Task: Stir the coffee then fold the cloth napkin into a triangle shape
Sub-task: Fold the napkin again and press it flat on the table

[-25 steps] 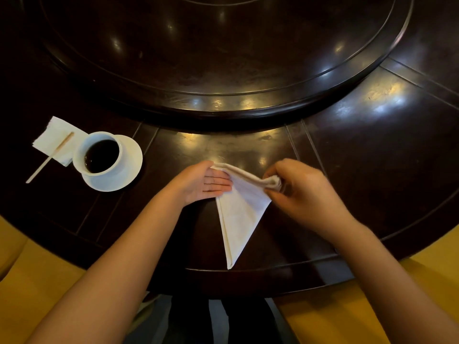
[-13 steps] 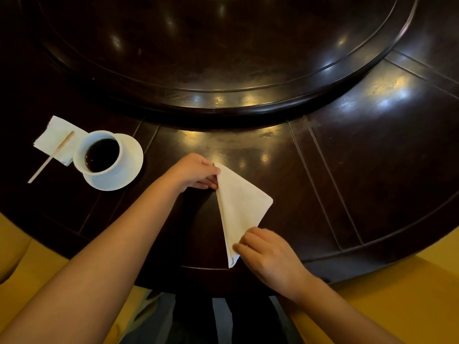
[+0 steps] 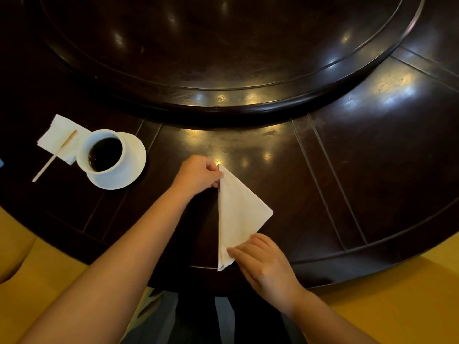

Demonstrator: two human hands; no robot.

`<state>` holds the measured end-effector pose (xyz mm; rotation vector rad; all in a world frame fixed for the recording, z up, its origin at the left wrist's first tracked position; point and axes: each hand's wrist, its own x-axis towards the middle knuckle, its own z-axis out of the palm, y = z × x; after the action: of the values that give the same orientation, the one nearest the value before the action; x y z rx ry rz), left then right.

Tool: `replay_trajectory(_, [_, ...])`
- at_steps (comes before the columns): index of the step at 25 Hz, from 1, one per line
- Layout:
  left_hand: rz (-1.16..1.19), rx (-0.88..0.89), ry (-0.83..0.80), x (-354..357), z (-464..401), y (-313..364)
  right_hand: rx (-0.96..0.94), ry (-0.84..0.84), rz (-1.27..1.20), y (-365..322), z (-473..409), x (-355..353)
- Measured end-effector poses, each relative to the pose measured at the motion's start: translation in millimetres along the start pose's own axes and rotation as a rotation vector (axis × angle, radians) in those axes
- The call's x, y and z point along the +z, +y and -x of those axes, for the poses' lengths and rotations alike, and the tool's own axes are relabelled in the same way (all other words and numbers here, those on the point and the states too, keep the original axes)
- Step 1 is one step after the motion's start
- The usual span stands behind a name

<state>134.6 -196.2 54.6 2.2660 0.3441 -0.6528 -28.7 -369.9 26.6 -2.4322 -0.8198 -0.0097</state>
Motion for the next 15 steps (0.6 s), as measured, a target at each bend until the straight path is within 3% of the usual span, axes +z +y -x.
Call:
replay_trajectory(3, [0.023,0.044,0.05,3.4,1.9,-4.6,0.093,0.084,0.089,17.9,-14.7,-8.2])
replay_trajectory(7, [0.009,0.059,0.021,3.5,-0.3,-5.1,0.218,-0.237,0.261,38.5,-31.2,-13.1])
replay_trajectory(10, [-0.03,0.081,0.044,3.5,1.2,-0.6,0.244,-0.336,0.289,39.6,-31.6,-6.8])
replay_trajectory(13, [-0.038,0.139,0.256,16.7,22.7,-0.4,0.281,-0.331,0.331,36.2,-32.4,-3.5])
replay_trajectory(15, [-0.193,0.239,0.467,51.0,56.7,-13.4,0.301,-0.314,0.326,33.3,-33.4,-2.0])
